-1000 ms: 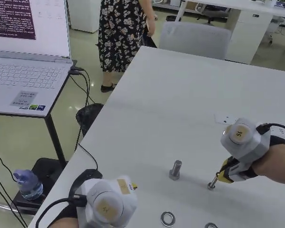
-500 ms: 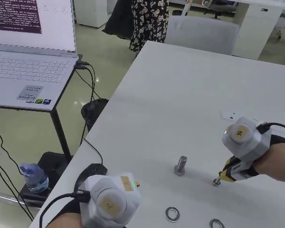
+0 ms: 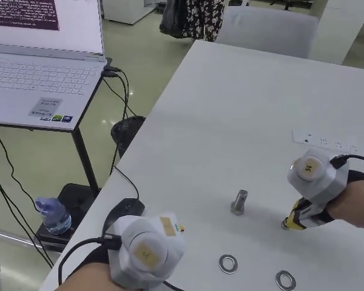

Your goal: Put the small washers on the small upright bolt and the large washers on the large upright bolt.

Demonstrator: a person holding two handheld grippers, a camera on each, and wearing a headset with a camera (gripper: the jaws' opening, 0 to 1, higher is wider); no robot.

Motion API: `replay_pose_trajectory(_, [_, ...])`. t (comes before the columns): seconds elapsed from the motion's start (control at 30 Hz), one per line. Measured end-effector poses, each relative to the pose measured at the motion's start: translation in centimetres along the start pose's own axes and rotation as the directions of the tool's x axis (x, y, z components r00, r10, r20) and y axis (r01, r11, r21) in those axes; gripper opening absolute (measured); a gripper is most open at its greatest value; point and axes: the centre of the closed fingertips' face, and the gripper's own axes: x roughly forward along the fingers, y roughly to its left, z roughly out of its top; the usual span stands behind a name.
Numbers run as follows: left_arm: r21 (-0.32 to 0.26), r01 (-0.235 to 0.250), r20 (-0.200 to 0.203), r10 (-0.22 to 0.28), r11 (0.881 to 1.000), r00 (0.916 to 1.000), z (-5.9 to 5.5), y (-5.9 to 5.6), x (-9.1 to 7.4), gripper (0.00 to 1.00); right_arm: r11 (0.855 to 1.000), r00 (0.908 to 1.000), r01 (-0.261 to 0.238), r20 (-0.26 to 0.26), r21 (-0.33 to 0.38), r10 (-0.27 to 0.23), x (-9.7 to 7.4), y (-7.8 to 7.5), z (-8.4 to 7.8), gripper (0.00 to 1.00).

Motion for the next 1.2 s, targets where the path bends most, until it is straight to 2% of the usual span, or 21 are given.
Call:
replay_pose_trajectory(0.27, [-0.004, 0.004, -0.009, -0.004, 1.000, 0.9999, -0.67, -0.11, -0.39, 0.85, 1.000, 0.9999, 0.001, -0.011, -0.016, -0.001, 0.41, 0.46, 0.22, 0.13])
replay_pose_trajectory(0.9, [0.006, 0.006, -0.007, -0.006, 1.000, 1.0000, -0.42, -0.30, -0.49, 0.84, 0.999, 0.9997, 0.015, -0.020, -0.036, -0.016, 0.33, 0.54, 0.31, 0.14])
replay_pose_trajectory(1.2, [0.005, 0.004, -0.004, -0.004, 1.000, 1.0000, -0.50, -0.25, -0.48, 0.84, 0.999, 0.9997, 0.022, -0.007, -0.036, -0.023, 0.14, 0.20, 0.52, 0.24])
